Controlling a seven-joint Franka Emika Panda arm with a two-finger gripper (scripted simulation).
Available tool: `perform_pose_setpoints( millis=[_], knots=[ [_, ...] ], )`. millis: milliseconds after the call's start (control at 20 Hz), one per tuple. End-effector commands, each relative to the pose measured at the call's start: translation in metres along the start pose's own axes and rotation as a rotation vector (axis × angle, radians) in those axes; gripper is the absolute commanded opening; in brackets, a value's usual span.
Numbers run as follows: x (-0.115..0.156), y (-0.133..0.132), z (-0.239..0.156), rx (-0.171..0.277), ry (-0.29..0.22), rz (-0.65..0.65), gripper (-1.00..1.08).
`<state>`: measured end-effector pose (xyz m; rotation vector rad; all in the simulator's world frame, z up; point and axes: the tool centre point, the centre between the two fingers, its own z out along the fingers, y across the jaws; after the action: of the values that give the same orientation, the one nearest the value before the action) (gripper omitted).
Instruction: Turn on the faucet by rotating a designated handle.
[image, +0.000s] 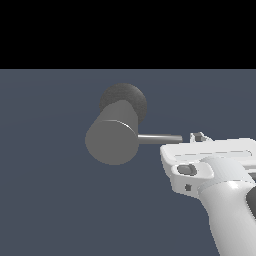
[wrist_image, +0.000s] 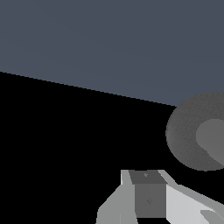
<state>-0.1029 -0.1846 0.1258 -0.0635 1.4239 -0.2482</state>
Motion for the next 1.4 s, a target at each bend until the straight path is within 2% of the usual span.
perform_pose_setpoints(
  millis=[0,250,800,1100,1350],
  knots=[
    [0.002,0.000,-0.001,0.011,0.005,0.019,-1.00],
    [0.011,0.004,-0.005,0.022,0.030,0.056,-1.00],
    [0.041,0.050,-0.024,-0.031,0.142,0.149,-1.00],
    [0.035,0.069,-0.023,-0.053,0.149,0.178,-1.00],
    [0.032,0.072,-0.021,-0.057,0.145,0.182,-1.00]
  ],
)
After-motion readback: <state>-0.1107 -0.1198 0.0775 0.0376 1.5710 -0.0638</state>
